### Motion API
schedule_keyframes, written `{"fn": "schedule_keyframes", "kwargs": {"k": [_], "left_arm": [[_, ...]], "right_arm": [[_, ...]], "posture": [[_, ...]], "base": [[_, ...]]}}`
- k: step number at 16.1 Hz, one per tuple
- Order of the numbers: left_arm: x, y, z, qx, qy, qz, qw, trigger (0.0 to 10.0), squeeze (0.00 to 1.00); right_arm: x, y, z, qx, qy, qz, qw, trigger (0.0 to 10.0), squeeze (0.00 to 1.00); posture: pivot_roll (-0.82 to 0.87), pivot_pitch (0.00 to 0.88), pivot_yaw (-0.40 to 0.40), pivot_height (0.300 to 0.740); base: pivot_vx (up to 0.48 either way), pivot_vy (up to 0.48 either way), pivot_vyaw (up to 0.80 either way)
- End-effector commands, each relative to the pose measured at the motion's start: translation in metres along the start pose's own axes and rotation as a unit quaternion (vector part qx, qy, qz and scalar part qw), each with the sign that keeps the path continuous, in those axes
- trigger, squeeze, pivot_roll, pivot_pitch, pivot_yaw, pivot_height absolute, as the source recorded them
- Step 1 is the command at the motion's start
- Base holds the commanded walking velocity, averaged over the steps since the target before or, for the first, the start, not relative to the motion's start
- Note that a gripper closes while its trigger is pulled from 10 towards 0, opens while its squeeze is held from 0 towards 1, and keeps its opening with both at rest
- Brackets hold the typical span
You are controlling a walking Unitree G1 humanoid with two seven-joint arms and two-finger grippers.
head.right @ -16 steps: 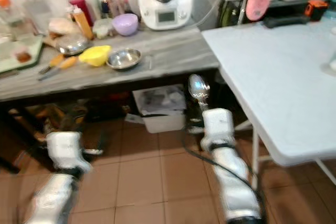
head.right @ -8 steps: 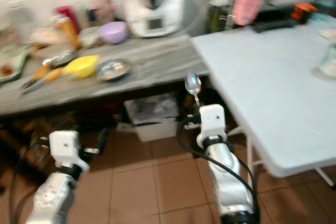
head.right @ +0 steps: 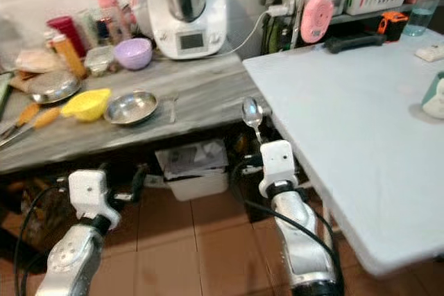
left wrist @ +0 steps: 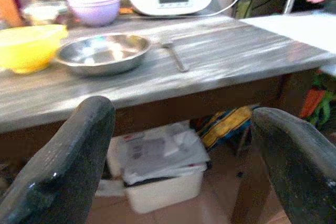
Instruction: Setting the table
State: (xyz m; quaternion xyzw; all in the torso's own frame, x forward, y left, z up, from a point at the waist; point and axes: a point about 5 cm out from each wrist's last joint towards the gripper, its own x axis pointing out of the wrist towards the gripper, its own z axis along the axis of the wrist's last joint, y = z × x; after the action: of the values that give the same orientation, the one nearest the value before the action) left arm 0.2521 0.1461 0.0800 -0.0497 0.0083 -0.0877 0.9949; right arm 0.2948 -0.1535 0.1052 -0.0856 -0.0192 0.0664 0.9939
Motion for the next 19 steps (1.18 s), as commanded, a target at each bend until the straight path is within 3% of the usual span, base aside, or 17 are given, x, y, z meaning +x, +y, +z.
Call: {"fn": "schedule_keyframes", "kwargs": {"k": [1, 13, 19], "left_arm": [[-0.003, 0.012, 0.001, 0.015, 0.003, 0.013, 1.0, 10.0, 0.0], [-0.008, 0.011, -0.003, 0.016, 0.016, 0.012, 1.0, 10.0, 0.0], [-0.019, 0.021, -0.004, 0.021, 0.021, 0.027, 0.999, 10.0, 0.0]], "right_arm": [[0.005, 0.009, 0.012, 0.008, -0.026, 0.012, 1.0, 10.0, 0.0], [0.009, 0.011, 0.012, 0.006, -0.026, 0.016, 1.0, 10.0, 0.0], [0.01, 0.014, 0.015, 0.007, -0.03, 0.025, 0.999, 10.0, 0.0]], "posture": [[-0.15, 0.0, 0.1, 0.74], [-0.14, 0.0, 0.091, 0.74], [-0.14, 0.005, 0.096, 0.74]], "base": [[0.48, 0.0, 0.77], [0.48, 0.0, 0.04], [0.044, 0.0, 0.0]]}}
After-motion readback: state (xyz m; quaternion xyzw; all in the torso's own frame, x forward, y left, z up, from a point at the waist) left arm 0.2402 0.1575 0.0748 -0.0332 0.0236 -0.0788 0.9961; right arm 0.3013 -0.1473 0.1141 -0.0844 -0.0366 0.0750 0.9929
